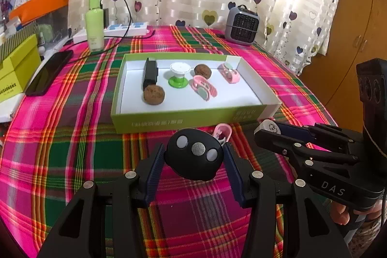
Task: Organize objects
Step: 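Carry the black device over the box with the left tool while the right tool carries the white jar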
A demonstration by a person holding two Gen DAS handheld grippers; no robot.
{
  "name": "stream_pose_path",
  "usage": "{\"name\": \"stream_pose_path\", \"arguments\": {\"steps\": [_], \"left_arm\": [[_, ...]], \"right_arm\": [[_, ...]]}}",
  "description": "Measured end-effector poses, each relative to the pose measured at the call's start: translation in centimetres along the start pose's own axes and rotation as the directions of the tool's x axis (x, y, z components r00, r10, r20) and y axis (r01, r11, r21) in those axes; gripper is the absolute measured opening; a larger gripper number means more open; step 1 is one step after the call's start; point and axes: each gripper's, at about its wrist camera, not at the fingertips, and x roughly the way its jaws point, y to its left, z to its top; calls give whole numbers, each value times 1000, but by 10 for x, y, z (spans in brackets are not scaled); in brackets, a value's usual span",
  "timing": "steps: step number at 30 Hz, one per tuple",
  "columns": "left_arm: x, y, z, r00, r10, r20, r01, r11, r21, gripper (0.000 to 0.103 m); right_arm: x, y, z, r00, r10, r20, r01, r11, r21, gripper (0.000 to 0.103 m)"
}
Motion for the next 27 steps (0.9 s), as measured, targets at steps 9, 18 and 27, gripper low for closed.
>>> {"name": "stream_pose_path", "arguments": {"steps": [9,18,27], "left_arm": [[5,-3,12,1000,-16,-1,16,1000,-5,48],[15,-2,29,1000,-24,-3,24,1000,-14,48],[24,0,38,1000,-26,1,26,1000,-16,48]], "right_arm": [[-2,-9,9,1000,-15,15,14,1000,8,29],[1,-18,26,999,-23,28,22,1000,13,29],[9,-22,35,999,-26,25,25,1000,16,29]]}}
